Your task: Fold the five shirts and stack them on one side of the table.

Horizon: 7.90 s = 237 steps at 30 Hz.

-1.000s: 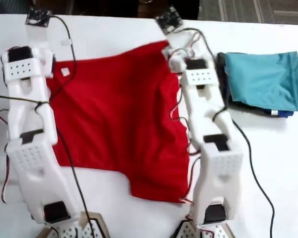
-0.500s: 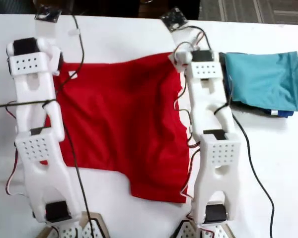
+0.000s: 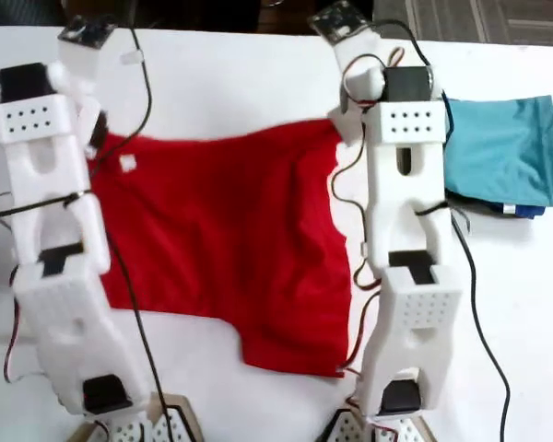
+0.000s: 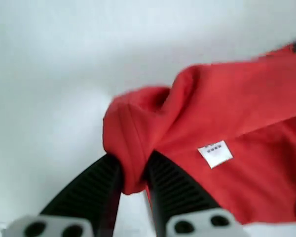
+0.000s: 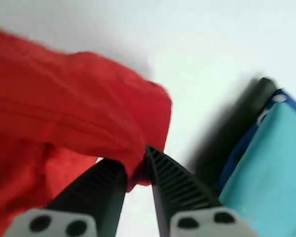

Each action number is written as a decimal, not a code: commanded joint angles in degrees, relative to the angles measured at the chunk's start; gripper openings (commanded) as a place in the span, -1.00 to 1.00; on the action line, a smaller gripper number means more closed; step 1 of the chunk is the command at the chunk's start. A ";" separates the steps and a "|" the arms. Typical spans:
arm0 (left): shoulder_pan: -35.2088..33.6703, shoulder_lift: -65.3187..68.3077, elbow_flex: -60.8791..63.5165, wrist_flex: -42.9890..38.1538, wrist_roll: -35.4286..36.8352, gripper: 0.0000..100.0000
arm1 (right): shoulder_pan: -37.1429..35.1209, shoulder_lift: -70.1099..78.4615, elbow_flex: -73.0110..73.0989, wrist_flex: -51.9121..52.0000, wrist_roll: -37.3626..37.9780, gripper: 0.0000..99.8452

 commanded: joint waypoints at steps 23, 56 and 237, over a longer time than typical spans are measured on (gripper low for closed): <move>-8.09 -20.48 46.64 -4.31 -11.69 -0.95 | -2.95 -75.91 105.05 -24.40 0.53 -0.96; -12.04 -20.13 59.38 -9.41 -18.46 -0.95 | -3.30 -83.65 120.88 -23.43 19.16 -0.96; -5.98 -1.58 49.27 -38.95 5.54 -0.95 | -27.74 -45.49 85.36 -25.54 4.75 -0.96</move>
